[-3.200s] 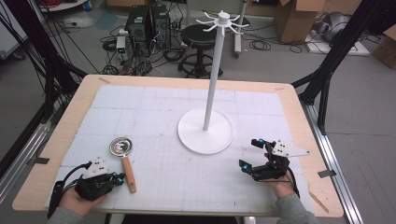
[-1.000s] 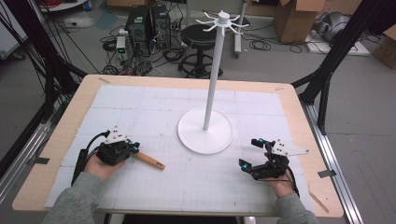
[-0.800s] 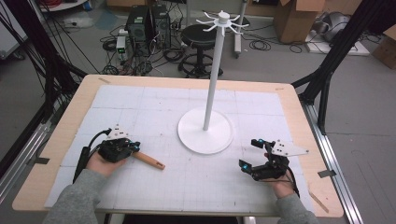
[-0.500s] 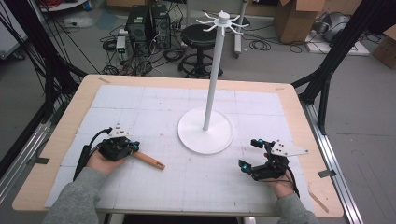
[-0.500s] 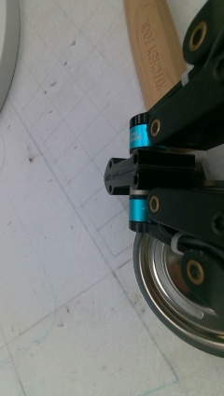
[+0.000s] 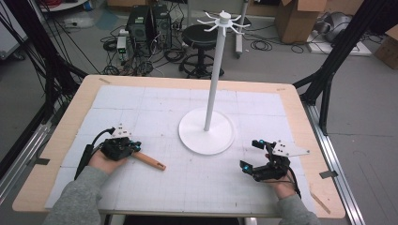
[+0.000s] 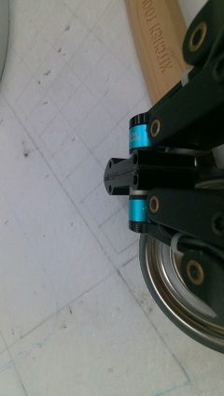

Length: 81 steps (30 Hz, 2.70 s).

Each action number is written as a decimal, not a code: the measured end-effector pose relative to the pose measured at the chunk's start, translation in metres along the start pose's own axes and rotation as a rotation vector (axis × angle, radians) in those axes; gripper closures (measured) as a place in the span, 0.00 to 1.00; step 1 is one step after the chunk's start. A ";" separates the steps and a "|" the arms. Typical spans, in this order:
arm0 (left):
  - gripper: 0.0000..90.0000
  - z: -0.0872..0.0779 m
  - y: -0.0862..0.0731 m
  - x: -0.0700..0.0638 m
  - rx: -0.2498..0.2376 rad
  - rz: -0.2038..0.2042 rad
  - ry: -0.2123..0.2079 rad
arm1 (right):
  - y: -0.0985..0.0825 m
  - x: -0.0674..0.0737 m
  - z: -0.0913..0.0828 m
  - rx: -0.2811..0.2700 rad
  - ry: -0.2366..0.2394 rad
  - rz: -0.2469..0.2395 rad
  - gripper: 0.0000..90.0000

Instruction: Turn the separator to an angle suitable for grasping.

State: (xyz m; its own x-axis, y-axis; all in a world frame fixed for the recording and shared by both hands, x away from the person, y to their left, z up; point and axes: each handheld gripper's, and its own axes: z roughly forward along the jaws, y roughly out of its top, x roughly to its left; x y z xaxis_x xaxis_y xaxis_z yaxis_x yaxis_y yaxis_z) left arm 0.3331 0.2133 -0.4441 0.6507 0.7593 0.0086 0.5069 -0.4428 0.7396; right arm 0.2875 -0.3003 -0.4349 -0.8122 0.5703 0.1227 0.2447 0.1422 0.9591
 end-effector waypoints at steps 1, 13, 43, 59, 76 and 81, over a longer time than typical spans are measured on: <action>1.00 0.000 0.000 0.000 -0.001 -0.003 -0.001 | 0.000 0.000 0.000 0.002 0.001 0.000 0.01; 1.00 -0.005 -0.002 -0.002 0.024 0.003 0.021 | 0.000 0.001 -0.001 -0.002 0.003 0.000 0.01; 1.00 -0.042 -0.033 -0.005 0.034 -0.074 0.042 | 0.000 0.001 -0.002 -0.004 0.012 0.000 0.01; 1.00 -0.070 -0.060 -0.016 0.013 -0.122 0.063 | 0.000 0.001 -0.001 -0.006 0.012 0.001 0.01; 1.00 -0.078 -0.047 -0.038 -0.098 -0.016 0.055 | 0.001 0.001 0.000 -0.014 0.013 -0.005 0.01; 1.00 -0.074 -0.040 -0.057 -0.093 0.026 -0.002 | 0.001 0.002 -0.002 -0.015 0.012 0.001 0.01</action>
State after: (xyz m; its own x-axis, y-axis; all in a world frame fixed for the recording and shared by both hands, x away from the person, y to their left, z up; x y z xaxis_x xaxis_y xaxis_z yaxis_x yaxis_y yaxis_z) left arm 0.2340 0.2226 -0.4241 0.6637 0.7475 0.0274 0.4354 -0.4158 0.7984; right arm 0.2855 -0.3006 -0.4332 -0.8185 0.5603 0.1272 0.2377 0.1288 0.9628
